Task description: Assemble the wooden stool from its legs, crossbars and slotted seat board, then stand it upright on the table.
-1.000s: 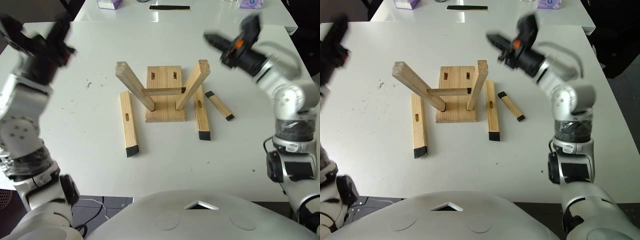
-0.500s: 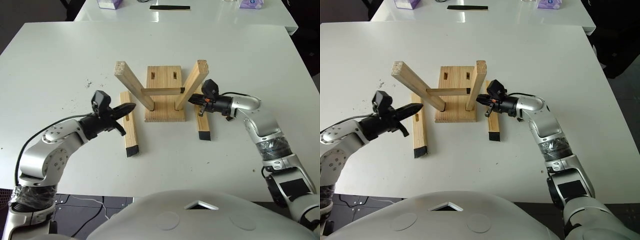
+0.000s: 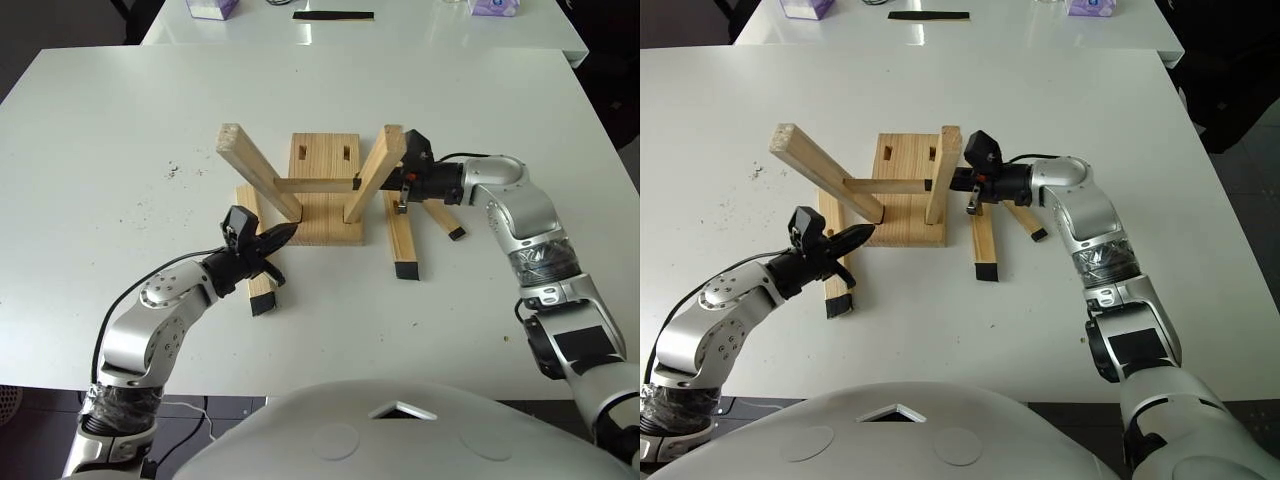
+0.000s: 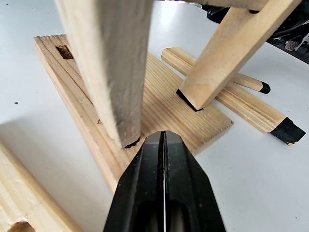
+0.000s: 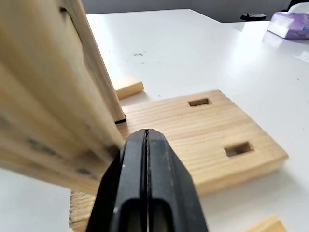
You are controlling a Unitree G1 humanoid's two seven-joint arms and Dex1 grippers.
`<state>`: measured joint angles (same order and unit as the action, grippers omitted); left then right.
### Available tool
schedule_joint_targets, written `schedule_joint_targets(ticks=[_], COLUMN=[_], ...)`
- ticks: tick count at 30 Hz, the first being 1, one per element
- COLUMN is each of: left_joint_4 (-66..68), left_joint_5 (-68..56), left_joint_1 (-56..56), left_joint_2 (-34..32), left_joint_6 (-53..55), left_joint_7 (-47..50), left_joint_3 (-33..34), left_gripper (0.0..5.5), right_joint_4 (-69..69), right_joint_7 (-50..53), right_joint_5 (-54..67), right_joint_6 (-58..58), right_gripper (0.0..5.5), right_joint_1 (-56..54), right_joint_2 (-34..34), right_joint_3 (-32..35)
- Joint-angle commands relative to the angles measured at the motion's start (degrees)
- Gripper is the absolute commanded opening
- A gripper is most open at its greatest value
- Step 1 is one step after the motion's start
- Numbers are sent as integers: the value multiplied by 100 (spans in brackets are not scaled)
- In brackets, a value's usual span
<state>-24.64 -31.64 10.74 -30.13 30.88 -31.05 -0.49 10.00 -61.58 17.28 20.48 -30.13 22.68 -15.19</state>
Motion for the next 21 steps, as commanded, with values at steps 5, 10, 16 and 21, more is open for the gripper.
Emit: schedule_joint_targets(ticks=[5,10,16,21], left_joint_4=[374,517,665,836], left_joint_5=[369,551,710,818], left_joint_1=[-294,-343,-419,-606], left_joint_2=[129,78,-25,-70], left_joint_6=[-109,-175,-243,-302], left_joint_7=[43,17,-29,-130], left_joint_3=[49,132,269,276], left_gripper=[0,0,0,0], right_joint_4=[-228,-634,-1253,-1741], right_joint_7=[-664,-622,-407,-236], right_joint_5=[97,96,244,329], right_joint_6=[170,328,680,912], right_gripper=[1,1,1,1], right_joint_1=[-224,58,371,601], right_joint_2=[-58,-95,-197,-253], right_joint_3=[-246,-409,-434,-585])
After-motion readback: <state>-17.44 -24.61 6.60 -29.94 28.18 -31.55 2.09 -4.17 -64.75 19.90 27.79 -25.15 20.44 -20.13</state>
